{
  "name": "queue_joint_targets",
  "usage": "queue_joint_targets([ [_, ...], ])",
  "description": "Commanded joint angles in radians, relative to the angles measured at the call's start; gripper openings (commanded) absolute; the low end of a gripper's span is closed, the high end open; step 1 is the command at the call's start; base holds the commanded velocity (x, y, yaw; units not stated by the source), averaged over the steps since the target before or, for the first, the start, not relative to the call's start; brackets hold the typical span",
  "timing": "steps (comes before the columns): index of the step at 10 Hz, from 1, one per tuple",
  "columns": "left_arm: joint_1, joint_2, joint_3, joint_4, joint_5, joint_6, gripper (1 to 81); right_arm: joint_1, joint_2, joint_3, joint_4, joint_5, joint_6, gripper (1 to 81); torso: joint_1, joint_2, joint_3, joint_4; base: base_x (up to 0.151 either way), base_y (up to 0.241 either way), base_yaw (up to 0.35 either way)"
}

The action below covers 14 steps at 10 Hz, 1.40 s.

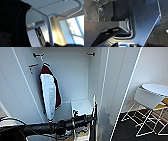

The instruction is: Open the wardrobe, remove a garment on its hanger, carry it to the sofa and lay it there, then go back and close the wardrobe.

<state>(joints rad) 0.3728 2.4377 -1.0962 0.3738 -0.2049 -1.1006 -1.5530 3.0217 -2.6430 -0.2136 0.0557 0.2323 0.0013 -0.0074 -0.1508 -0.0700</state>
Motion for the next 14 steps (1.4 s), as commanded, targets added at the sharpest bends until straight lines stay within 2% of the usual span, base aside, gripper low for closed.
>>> queue_joint_targets([
  [1, -0.150, -0.006, 0.039, 0.030, -0.051, 0.013, 1.0, 0.033, 0.001, 0.011, 0.002, -0.043, -0.002, 81.1, 0.000, 0.000, 0.001, 0.000, 0.000, 0.000, -0.224],
  [6, -0.143, -0.003, 0.042, 0.031, -0.045, 0.013, 1.0, 0.033, 0.001, 0.011, 0.003, -0.042, -0.001, 81.1, 0.000, 0.000, -0.008, 0.000, 0.000, 0.000, -0.227],
  [7, -0.142, -0.003, 0.042, 0.033, -0.045, 0.013, 1.0, 0.033, 0.002, 0.011, 0.003, -0.042, -0.001, 81.1, 0.000, 0.000, -0.008, 0.064, 0.000, 0.000, -0.228],
  [8, -0.139, -0.003, 0.042, 0.037, -0.045, 0.013, 1.0, 0.035, 0.002, 0.011, 0.003, -0.042, -0.001, 81.1, 0.000, 0.000, -0.008, 0.100, 0.000, 0.000, -0.228],
  [9, -0.136, -0.001, 0.042, 0.042, -0.045, 0.013, 1.0, 0.036, 0.001, 0.011, 0.003, -0.042, -0.001, 81.1, 0.000, 0.000, -0.008, 0.012, 0.000, 0.000, -0.228],
  [11, -0.136, -0.003, 0.042, 0.043, -0.045, 0.013, 1.0, 0.035, 0.001, 0.011, 0.005, -0.040, -0.001, 81.1, 0.000, 0.000, -0.008, 0.053, 0.000, 0.000, -0.228],
  [12, -0.136, -0.001, 0.042, 0.045, -0.045, 0.013, 1.0, 0.033, 0.001, 0.011, 0.005, -0.039, 0.004, 81.1, 0.000, 0.000, -0.008, 0.061, 0.000, 0.000, -0.228],
  [14, -0.134, 0.006, 0.042, 0.046, -0.045, 0.013, 1.0, 0.033, 0.001, 0.006, 0.007, -0.022, 0.007, 81.1, 0.000, 0.000, -0.008, 0.061, 0.000, 0.000, -0.230],
])
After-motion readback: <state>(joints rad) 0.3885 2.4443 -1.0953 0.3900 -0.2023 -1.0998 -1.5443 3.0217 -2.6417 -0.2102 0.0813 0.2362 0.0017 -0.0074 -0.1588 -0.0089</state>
